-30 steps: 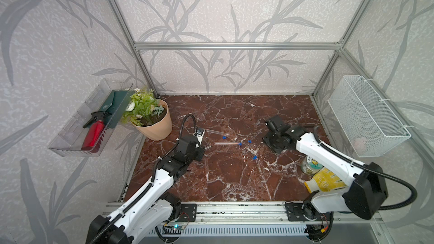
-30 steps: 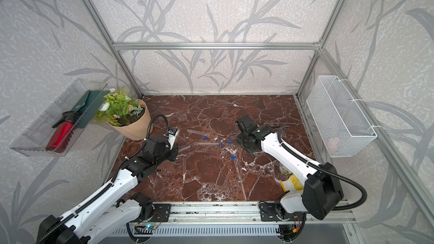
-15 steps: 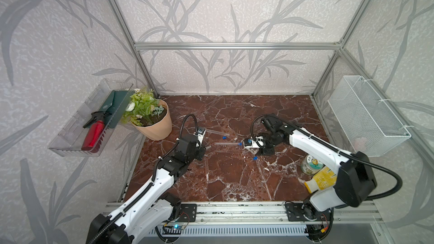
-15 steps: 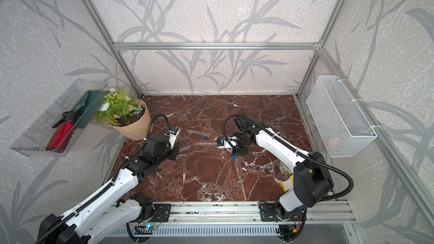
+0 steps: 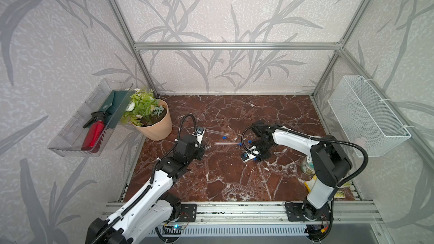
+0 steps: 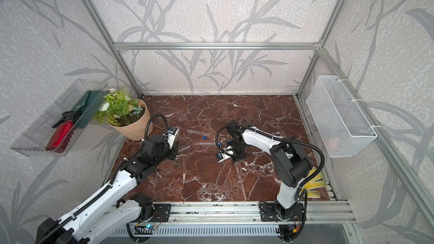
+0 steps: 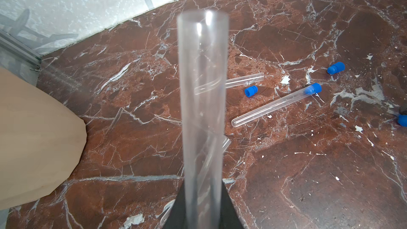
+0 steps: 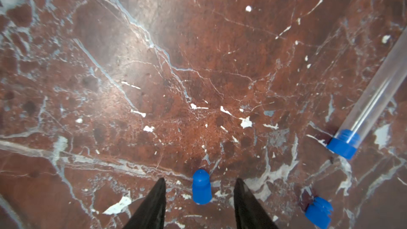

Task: Insert stoppers into test tubes
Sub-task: Pick up the stopper from the center of the board.

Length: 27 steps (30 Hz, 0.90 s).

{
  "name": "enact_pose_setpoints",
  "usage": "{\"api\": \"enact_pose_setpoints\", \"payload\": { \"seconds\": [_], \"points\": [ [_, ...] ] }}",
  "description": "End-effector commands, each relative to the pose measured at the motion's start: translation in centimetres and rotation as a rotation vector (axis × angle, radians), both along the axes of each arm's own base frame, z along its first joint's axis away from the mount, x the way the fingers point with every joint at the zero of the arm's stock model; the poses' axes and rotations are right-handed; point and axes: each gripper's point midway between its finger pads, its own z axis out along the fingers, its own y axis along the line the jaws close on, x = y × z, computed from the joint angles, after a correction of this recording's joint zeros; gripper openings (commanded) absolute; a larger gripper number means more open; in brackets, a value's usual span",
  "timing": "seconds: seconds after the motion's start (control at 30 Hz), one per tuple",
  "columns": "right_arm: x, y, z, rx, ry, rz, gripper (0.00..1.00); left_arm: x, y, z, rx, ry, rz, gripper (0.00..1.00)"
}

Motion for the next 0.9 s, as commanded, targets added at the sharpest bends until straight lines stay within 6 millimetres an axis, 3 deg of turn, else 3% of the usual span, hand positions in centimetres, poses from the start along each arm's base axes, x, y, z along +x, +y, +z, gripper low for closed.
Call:
{"api": "enact_pose_setpoints", "payload": {
  "seconds": [0.0,0.23,0.87],
  "points": [
    [0.6,-0.5,-1.3,-0.036,-0.026,0.003,0.47,0.1,0.5,-0.2,0.008,-0.005,0.019,0.00],
    [0.9,-1.2,-2.5,-0.072,-0.029,-0.019,0.43,0.1,0.6,-0.3,0.018,-0.005,0.019,0.00],
    [1.2,-1.8,-2.9,-0.094,-0.037,-0.033,0.27,0.3,0.6,-0.6,0.020,0.000,0.015,0.00]
  ]
}}
